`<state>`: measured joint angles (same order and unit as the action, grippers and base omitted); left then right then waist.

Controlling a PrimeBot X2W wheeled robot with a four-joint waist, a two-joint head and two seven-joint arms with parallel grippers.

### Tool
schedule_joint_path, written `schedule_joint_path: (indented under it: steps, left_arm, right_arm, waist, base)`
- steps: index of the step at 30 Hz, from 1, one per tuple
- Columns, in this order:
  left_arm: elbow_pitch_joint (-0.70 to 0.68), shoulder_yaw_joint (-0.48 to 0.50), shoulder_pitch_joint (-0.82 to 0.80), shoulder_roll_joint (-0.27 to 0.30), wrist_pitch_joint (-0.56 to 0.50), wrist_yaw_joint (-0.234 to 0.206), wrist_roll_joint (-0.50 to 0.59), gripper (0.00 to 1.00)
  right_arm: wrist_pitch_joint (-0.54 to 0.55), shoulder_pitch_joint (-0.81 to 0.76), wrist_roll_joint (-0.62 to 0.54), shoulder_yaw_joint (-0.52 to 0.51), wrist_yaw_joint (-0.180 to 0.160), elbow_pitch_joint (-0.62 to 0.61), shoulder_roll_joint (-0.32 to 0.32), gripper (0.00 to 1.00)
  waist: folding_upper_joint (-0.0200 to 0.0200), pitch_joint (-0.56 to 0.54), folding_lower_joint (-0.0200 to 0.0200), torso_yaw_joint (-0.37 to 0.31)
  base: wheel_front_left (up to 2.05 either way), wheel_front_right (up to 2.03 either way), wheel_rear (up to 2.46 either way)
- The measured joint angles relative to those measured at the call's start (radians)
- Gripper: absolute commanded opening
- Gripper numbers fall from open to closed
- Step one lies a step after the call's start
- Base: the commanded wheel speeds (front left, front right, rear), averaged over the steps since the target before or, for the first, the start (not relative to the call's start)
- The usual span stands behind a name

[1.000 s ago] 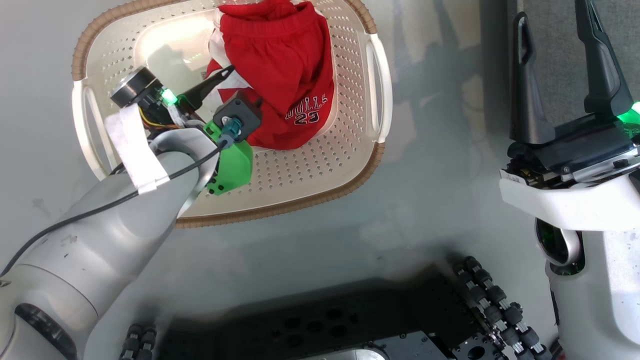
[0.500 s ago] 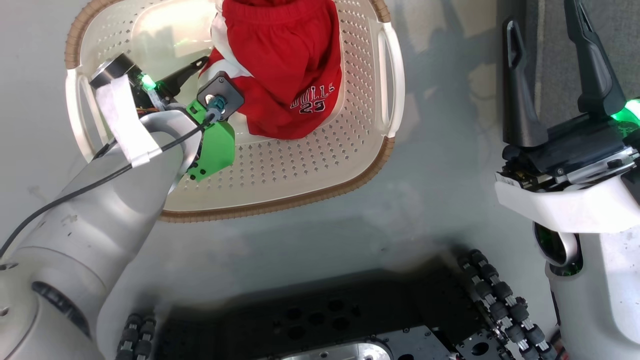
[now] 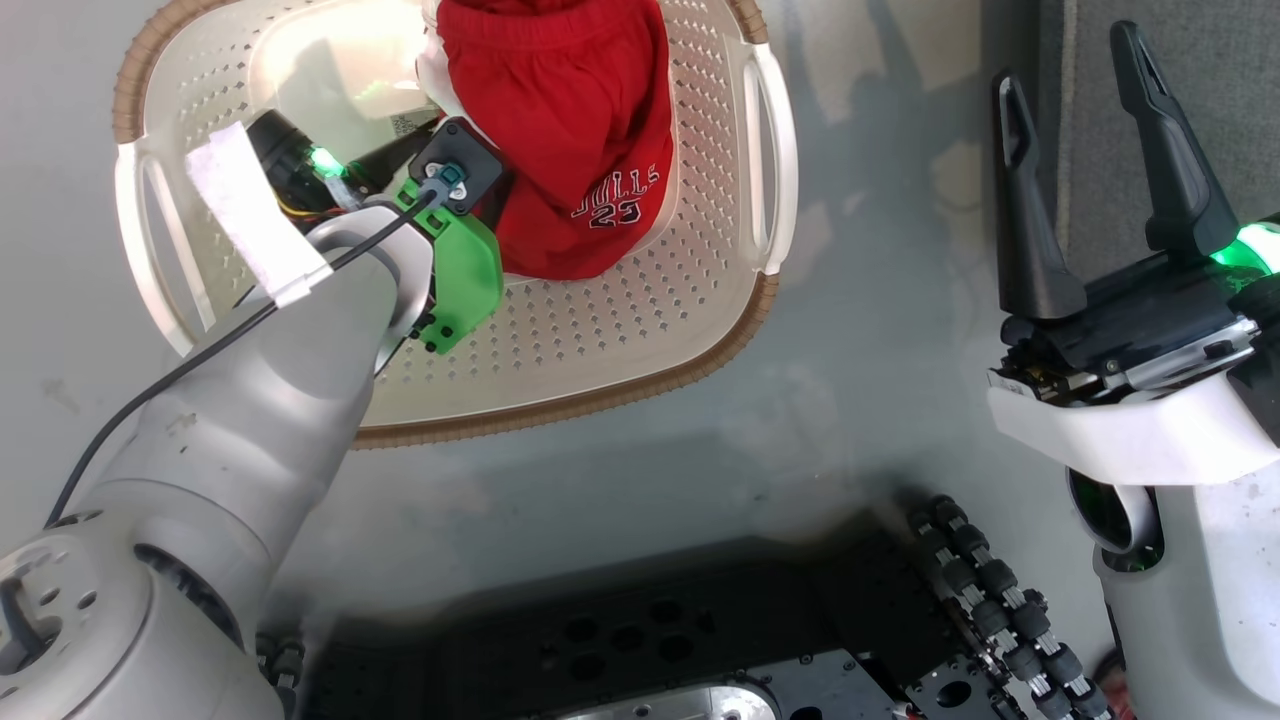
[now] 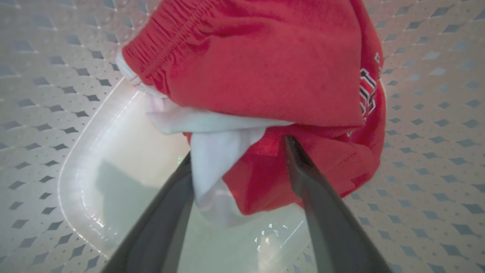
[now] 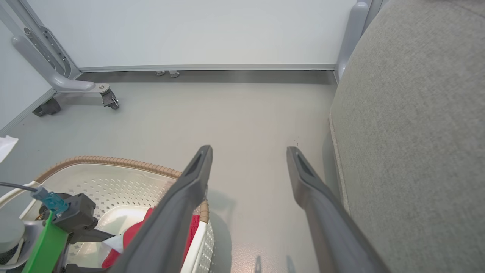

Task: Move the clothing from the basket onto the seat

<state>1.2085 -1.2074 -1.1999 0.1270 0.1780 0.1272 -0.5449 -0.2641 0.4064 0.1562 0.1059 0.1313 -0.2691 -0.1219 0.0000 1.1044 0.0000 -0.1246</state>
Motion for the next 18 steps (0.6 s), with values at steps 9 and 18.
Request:
schedule_joint_path:
  steps: [9, 18]
  left_arm:
    - [0.000, -0.023, -0.002, -0.013, 0.037, 0.001, -0.049, 0.00]
    - [-0.051, 0.061, 0.090, 0.001, 0.083, -0.028, -0.094, 0.00]
  right_arm:
    - [0.000, 0.009, -0.001, -0.004, 0.000, 0.001, 0.005, 1.00]
    - [0.000, 0.051, 0.003, -0.002, 0.000, 0.051, 0.031, 1.00]
  waist:
    - [0.0000, -0.012, 0.0000, 0.001]
    - [0.0000, -0.084, 0.0000, 0.001]
  base:
    - [0.00, 0.00, 0.00]
    - [0.00, 0.00, 0.00]
